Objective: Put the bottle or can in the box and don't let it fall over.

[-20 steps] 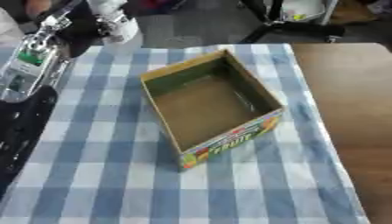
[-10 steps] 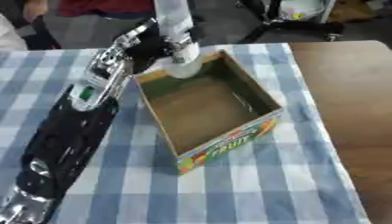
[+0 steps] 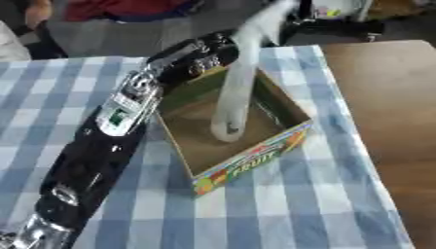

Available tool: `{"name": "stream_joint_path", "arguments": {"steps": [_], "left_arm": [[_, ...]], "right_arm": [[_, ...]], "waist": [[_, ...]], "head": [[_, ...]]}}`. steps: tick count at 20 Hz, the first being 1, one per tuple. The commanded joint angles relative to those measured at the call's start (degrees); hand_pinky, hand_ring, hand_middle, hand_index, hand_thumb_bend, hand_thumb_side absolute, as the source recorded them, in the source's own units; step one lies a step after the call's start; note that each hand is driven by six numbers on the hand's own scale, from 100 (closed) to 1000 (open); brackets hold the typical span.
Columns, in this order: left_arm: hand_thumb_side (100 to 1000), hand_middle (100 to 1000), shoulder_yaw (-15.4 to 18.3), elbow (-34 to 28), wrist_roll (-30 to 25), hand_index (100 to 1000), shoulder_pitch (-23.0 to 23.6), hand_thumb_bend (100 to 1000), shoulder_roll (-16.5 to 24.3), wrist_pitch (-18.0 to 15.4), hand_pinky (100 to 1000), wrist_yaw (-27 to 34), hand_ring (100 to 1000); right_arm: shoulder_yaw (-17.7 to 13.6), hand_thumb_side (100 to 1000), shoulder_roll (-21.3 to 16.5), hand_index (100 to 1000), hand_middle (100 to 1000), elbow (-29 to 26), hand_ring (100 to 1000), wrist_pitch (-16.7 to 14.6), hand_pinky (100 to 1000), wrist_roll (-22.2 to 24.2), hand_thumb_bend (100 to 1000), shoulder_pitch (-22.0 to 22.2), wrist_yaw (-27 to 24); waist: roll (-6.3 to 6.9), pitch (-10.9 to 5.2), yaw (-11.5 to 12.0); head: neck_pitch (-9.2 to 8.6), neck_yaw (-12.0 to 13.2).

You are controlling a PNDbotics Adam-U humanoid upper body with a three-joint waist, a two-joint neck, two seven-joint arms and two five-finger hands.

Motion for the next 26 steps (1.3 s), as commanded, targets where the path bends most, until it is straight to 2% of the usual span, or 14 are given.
{"name": "stream_joint_path", "arguments": {"steps": [1, 2, 3, 5, 6, 7, 8, 12, 16, 21, 26], "left_arm": [[704, 941, 0.9, 0.5, -0.2, 1000, -0.7, 447, 0.9, -2.5, 1000, -3.3, 869], [703, 940, 1.0, 0.6, 0.0, 1000, -0.5, 439, 1.0, -2.6, 1000, -3.3, 869], [692, 938, 1.1, 0.3, 0.2, 1000, -0.2, 348, 1.3, -2.6, 1000, -2.8, 865], [732, 951, 1.5, -1.3, 1.0, 1000, 0.8, 244, 2.3, -1.7, 1000, -0.8, 869], [743, 953, 1.7, -2.5, 1.3, 1000, 1.3, 219, 3.0, -1.1, 1000, 0.7, 870], [796, 956, 2.0, -3.8, 1.7, 1000, 1.8, 122, 3.7, -0.3, 1000, 2.0, 870], [817, 954, 2.2, -5.1, 2.2, 1000, 2.4, 100, 4.5, 0.4, 1000, 3.2, 868], [793, 951, 3.8, -10.9, 4.2, 1000, 5.0, 100, 8.4, 3.4, 1000, 8.8, 863], [776, 962, 5.0, -16.4, 6.1, 1000, 8.6, 100, 14.2, 4.1, 1000, 14.7, 862], [771, 974, 7.0, -21.8, 9.3, 1000, 15.7, 100, 21.8, 1.6, 1000, 20.2, 864], [767, 974, 10.2, -28.4, 14.5, 1000, 25.9, 100, 27.3, -2.3, 1000, 24.3, 863]], "right_arm": [[-0.5, 712, -1.8, 1000, 1000, -1.2, 969, 0.0, 836, -0.2, 100, 0.0, -0.3], [-0.6, 712, -1.9, 1000, 1000, -1.2, 969, 0.0, 835, -0.3, 100, 0.1, -0.3], [-0.7, 710, -1.9, 1000, 1000, -1.2, 969, -0.1, 835, -0.4, 100, 0.3, -0.2], [-1.1, 709, -2.1, 1000, 1000, -1.2, 969, -0.2, 835, -0.7, 100, 0.9, -0.1], [-1.2, 709, -2.1, 1000, 1000, -1.3, 969, -0.3, 835, -0.9, 100, 1.2, 0.0], [-1.4, 707, -2.2, 1000, 1000, -1.3, 969, -0.4, 835, -1.1, 100, 1.5, 0.0], [-1.5, 707, -2.3, 1000, 1000, -1.3, 969, -0.5, 835, -1.2, 100, 1.7, 0.1], [-2.0, 698, -2.6, 1000, 1000, -1.4, 969, -0.9, 835, -1.9, 100, 2.9, 0.1], [-2.5, 685, -3.2, 1000, 1000, -1.8, 968, -1.7, 835, -2.6, 100, 4.4, 0.1], [-2.8, 669, -4.1, 1000, 1000, -2.1, 968, -2.9, 836, -3.1, 100, 6.0, 0.0], [-3.0, 651, -4.6, 1000, 1000, -2.7, 968, -4.6, 838, -3.7, 100, 7.2, 0.2]], "waist": [[-0.26, -1.09, 0.2], [-0.28, -1.15, 0.3], [-0.30, -1.28, 0.6], [-0.35, -1.62, 1.3], [-0.38, -1.80, 1.6], [-0.43, -1.97, 2.0], [-0.49, -2.14, 2.4], [-0.99, -2.97, 3.5], [-1.57, -4.01, 4.9], [-2.43, -4.99, 7.0], [-3.63, -5.43, 9.0]], "head": [[-0.37, -0.3], [-0.28, -0.5], [-0.15, -0.7], [0.22, -1.5], [0.41, -1.8], [0.58, -2.1], [0.73, -2.4], [1.48, -3.7], [2.39, -4.7], [3.44, -5.8], [4.39, -6.5]]}}
